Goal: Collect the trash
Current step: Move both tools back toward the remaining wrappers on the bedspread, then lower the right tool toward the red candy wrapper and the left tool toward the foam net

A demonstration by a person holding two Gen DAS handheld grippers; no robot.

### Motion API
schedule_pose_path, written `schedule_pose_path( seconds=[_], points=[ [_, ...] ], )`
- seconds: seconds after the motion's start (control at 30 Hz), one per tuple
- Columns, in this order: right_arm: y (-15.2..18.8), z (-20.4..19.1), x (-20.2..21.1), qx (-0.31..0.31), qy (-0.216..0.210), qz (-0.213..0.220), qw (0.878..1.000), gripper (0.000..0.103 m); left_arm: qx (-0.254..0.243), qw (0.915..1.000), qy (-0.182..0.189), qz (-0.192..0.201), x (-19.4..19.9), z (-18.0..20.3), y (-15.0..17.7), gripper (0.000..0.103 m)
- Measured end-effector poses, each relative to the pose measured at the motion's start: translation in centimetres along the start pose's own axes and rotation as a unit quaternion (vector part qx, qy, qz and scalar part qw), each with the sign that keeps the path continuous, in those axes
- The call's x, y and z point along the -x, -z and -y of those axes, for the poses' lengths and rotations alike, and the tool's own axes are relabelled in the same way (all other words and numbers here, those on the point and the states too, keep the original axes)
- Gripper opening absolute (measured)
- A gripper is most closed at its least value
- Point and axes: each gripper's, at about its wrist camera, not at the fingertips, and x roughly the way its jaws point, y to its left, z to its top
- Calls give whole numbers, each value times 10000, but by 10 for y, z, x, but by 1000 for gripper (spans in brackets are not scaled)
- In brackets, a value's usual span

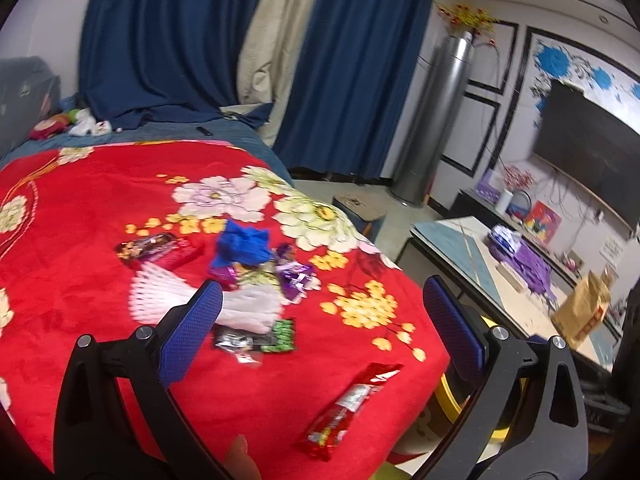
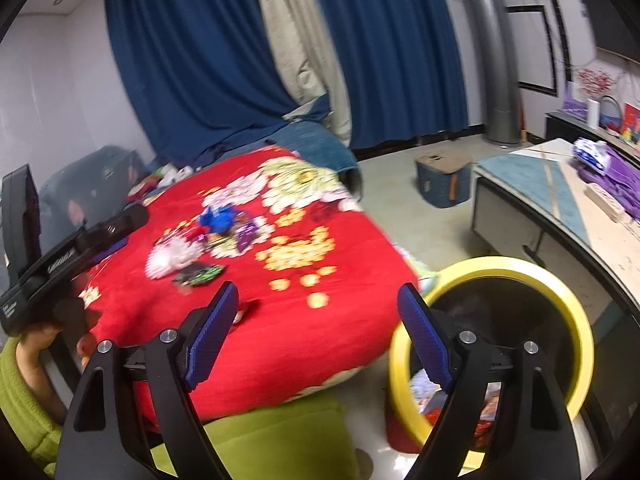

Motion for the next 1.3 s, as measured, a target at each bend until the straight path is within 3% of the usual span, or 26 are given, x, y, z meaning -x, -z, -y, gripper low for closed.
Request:
schedule_pose_path(
  seconds=[0.6, 1.2, 1.3],
  points=[
    [6, -69, -49, 436, -560, -800, 9943, 79, 636, 9967, -472, 197, 10, -62, -12, 92],
    [16, -75, -117, 55, -617, -1679, 9839, 79, 1163, 9902, -771, -42, -9, -123, -3, 92],
    [17, -76, -128, 21, -610, -1771, 9823, 73, 1253, 9895, -718, -114, -17, -133, 0, 92]
  ],
)
